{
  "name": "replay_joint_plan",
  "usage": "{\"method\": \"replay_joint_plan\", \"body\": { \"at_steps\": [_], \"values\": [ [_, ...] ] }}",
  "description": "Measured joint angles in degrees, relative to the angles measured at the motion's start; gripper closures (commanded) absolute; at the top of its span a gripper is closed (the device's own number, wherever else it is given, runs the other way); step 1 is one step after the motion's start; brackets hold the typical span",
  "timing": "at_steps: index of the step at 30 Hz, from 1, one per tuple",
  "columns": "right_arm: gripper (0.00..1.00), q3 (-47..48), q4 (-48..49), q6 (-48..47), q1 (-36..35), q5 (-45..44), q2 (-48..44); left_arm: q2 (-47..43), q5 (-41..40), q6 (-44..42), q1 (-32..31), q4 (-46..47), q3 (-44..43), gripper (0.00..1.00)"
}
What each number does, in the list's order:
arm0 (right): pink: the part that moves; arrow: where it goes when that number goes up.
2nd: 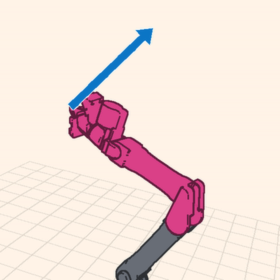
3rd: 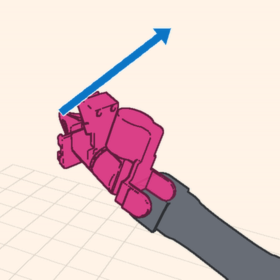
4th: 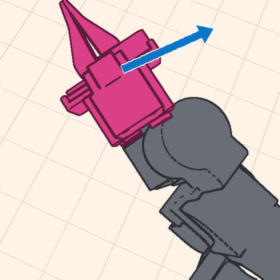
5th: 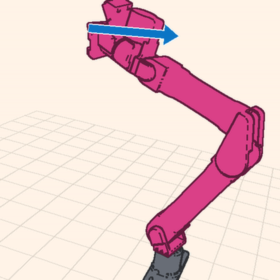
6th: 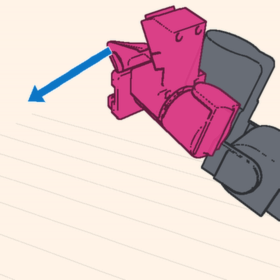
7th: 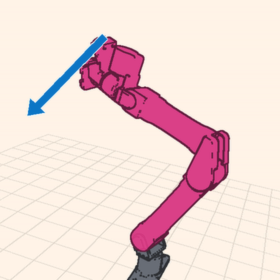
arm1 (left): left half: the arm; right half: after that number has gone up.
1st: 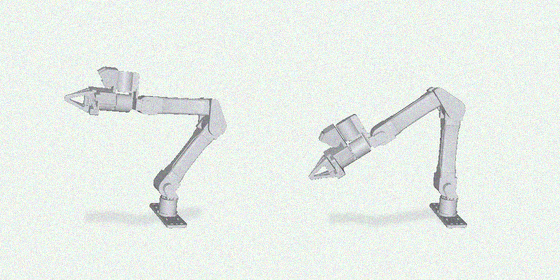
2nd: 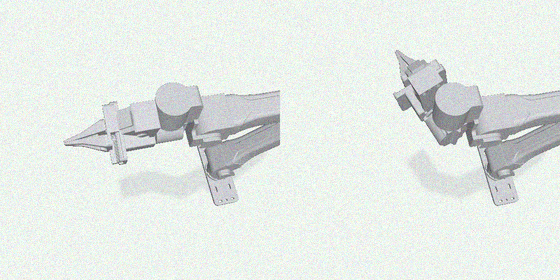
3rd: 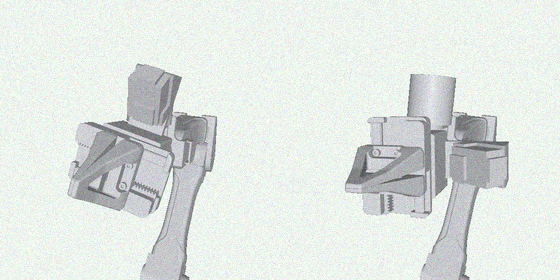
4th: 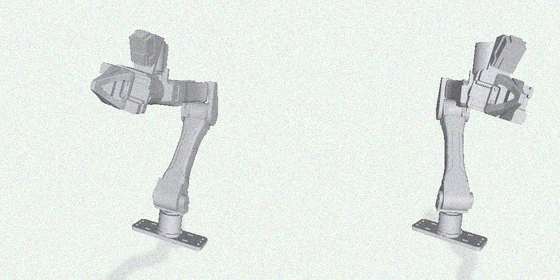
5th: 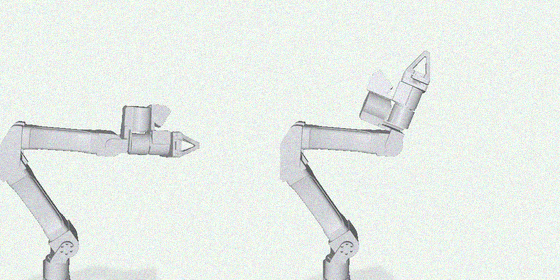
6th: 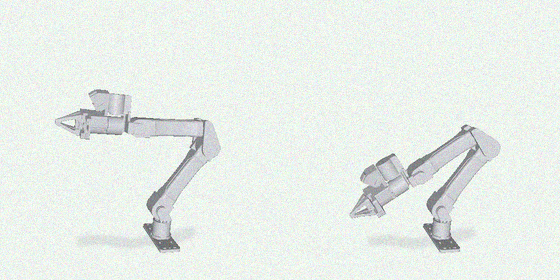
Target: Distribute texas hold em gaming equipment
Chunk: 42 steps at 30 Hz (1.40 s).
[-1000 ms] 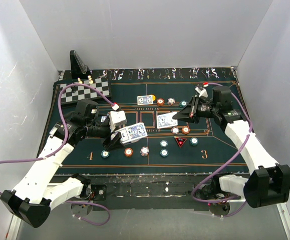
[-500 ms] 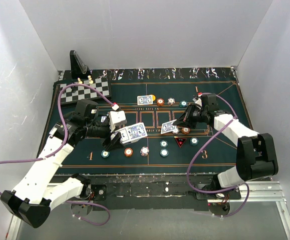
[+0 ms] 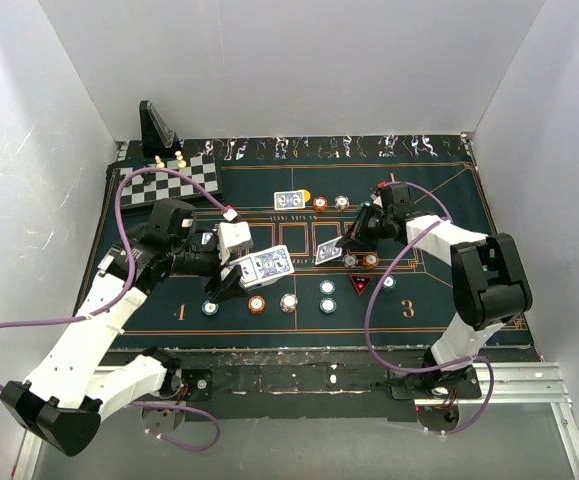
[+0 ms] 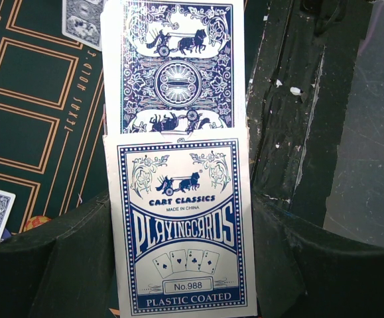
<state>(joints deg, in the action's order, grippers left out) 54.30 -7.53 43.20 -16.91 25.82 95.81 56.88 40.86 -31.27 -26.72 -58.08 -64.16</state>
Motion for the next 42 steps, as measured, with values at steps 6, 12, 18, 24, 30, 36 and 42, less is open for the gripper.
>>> {"method": "replay_joint_plan", "body": {
  "at_steps": [6, 12, 18, 24, 30, 36, 42],
  "values": [
    [0.99, 2.71, -1.57, -1.9, -0.66, -4.04, 1.36, -0.13, 0.0, 0.0, 0.0, -0.2, 0.0, 0.93],
    [0.99, -0.5, -4.13, -2.51, -2.82, -7.52, -2.05, -0.37, 0.0, -0.02, 0.0, -0.2, 0.0, 0.93],
    [0.99, -3.91, -6.58, -2.49, -2.93, -8.17, -11.28, -0.37, 0.0, -0.02, 0.0, -0.2, 0.0, 0.93],
    [0.99, -6.51, -7.58, -1.44, -1.46, -7.58, -16.79, -0.55, 0.02, -0.02, 0.0, -0.2, 0.0, 0.93],
    [0.99, -8.81, -9.05, -1.11, 4.24, -7.72, -17.86, -0.74, 0.04, 0.0, 0.0, -0.22, 0.0, 0.93],
    [0.99, -9.77, -8.68, -0.92, 9.49, -7.72, -17.84, -0.76, 0.07, -0.02, 0.0, -0.22, 0.0, 0.94],
    [0.99, -10.25, -8.81, -1.42, 9.92, -7.76, -17.44, -0.9, 0.04, -0.02, 0.0, -0.39, 0.0, 0.93]
  ]
}}
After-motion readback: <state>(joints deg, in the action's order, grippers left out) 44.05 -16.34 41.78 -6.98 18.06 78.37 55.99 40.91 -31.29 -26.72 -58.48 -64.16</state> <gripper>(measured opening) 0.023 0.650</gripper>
